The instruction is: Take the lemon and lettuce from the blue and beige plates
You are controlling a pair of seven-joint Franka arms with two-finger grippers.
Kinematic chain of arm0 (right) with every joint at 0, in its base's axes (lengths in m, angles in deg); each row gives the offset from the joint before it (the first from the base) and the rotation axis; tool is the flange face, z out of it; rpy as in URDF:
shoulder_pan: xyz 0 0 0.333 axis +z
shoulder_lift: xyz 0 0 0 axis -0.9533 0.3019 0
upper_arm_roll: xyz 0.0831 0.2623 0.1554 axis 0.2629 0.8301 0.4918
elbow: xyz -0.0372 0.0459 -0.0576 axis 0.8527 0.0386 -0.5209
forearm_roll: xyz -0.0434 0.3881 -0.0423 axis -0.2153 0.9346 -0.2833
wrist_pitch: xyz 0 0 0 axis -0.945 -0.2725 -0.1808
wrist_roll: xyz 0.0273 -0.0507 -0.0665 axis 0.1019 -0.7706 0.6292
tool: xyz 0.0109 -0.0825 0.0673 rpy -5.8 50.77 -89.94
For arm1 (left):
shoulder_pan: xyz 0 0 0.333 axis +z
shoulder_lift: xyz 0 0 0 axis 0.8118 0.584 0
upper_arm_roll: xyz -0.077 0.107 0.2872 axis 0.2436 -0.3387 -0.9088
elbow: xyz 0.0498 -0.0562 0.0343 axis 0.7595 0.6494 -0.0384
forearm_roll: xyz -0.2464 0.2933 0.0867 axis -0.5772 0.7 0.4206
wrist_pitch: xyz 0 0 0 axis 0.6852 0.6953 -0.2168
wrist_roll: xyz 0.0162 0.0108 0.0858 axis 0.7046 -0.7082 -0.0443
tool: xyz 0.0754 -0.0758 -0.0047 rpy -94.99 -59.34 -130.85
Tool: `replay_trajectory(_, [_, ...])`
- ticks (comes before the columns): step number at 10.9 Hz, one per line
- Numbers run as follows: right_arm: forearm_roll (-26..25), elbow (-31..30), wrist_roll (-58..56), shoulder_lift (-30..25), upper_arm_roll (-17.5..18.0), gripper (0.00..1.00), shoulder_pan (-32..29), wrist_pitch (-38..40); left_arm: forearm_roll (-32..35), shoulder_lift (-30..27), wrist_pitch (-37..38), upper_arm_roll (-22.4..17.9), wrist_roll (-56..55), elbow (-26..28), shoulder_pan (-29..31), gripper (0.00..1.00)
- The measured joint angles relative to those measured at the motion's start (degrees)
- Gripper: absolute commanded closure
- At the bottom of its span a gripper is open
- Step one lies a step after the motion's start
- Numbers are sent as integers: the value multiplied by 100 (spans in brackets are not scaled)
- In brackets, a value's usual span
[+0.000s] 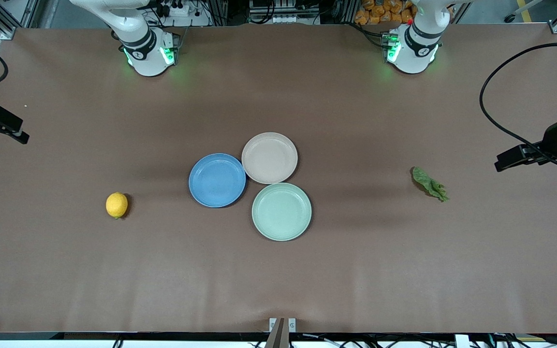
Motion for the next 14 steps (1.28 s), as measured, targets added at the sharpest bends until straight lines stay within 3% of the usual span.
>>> replay_trajectory(7, [-4,-78,1,-110,85,0,2,998,46,0,-1,-52,439,0,0,0])
replay_trajectory(14, [-44,-78,2,-174,175,0,1,1145,46,-1,-1,-43,300,-43,-2,0])
